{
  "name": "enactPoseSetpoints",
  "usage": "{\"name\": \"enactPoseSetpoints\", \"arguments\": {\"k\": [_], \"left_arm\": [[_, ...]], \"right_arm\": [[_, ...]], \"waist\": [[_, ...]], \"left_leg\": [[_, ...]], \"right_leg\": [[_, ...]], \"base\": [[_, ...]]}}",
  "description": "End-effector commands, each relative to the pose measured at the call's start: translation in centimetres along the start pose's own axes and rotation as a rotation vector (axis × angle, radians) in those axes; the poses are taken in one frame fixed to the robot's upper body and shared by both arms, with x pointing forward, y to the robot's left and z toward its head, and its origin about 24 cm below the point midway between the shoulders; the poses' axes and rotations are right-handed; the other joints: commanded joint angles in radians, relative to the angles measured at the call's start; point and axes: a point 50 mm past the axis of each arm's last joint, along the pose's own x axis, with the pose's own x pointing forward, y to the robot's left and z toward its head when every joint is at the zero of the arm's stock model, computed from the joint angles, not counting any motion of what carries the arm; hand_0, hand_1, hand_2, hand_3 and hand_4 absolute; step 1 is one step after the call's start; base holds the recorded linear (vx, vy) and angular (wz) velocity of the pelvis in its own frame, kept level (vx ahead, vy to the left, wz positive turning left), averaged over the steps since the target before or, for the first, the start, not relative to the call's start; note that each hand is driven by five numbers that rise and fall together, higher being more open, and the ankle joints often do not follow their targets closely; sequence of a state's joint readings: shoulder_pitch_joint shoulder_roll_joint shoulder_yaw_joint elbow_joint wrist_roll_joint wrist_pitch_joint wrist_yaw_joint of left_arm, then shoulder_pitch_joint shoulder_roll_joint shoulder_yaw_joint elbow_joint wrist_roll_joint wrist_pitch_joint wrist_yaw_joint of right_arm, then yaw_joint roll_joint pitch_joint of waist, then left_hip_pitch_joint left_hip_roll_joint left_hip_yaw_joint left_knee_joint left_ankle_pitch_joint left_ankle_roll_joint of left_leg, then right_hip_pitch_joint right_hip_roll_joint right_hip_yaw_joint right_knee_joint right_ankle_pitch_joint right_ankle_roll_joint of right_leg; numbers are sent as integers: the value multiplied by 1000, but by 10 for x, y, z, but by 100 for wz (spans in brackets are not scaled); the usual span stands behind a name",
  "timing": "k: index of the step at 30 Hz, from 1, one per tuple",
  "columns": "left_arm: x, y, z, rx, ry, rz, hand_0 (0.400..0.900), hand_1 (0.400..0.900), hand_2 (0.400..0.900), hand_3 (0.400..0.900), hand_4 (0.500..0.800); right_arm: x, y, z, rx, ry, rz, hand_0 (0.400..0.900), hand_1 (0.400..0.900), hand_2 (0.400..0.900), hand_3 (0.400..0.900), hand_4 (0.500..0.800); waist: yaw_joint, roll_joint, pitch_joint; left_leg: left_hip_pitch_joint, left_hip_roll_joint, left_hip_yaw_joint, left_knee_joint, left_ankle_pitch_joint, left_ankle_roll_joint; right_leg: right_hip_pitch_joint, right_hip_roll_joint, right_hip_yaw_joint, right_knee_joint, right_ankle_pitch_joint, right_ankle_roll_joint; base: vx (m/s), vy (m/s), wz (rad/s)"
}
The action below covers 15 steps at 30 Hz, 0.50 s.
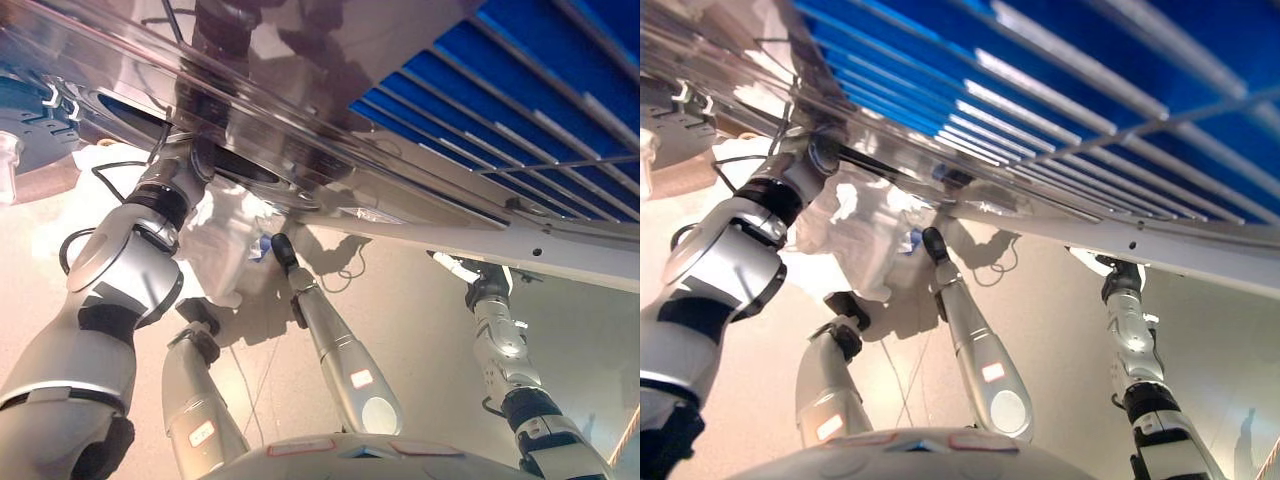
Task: Put the clothes in the basket into the washing machine.
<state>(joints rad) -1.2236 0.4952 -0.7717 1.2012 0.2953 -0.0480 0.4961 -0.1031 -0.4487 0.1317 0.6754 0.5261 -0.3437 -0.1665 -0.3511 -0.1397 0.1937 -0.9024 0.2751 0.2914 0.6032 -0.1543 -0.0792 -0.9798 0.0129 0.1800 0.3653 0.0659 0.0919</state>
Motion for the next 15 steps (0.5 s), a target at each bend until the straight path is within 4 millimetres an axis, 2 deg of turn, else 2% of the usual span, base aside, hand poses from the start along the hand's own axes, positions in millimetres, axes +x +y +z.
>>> {"name": "enactPoseSetpoints", "arguments": {"k": [1, 10, 15], "left_arm": [[22, 48, 34, -54, -132, 191, 900, 900, 900, 900, 800], [10, 23, 32, -63, -135, 154, 900, 900, 900, 900, 800], [-6, -5, 25, -34, -127, 119, 900, 900, 900, 900, 800]], "right_arm": [[0, -51, 31, -113, -134, -120, 900, 900, 900, 900, 800], [-2, -47, 29, -111, -135, -117, 900, 900, 900, 900, 800], [-3, -46, 28, -99, -145, -131, 900, 900, 900, 900, 800]], "waist": [[-53, 80, -3], [-37, 84, 7], [-22, 81, 19]], "left_leg": [[35, 47, -94, 22, -48, -48], [23, 40, -107, 30, -49, -44], [16, 34, -115, 39, -49, -40]], "right_leg": [[20, 25, -59, -43, -5, 11], [12, 18, -71, -22, -18, 7], [9, 12, -81, -2, -30, 3]], "base": [[-9, -9, 11], [-18, -5, 8], [-22, -8, 7]]}}
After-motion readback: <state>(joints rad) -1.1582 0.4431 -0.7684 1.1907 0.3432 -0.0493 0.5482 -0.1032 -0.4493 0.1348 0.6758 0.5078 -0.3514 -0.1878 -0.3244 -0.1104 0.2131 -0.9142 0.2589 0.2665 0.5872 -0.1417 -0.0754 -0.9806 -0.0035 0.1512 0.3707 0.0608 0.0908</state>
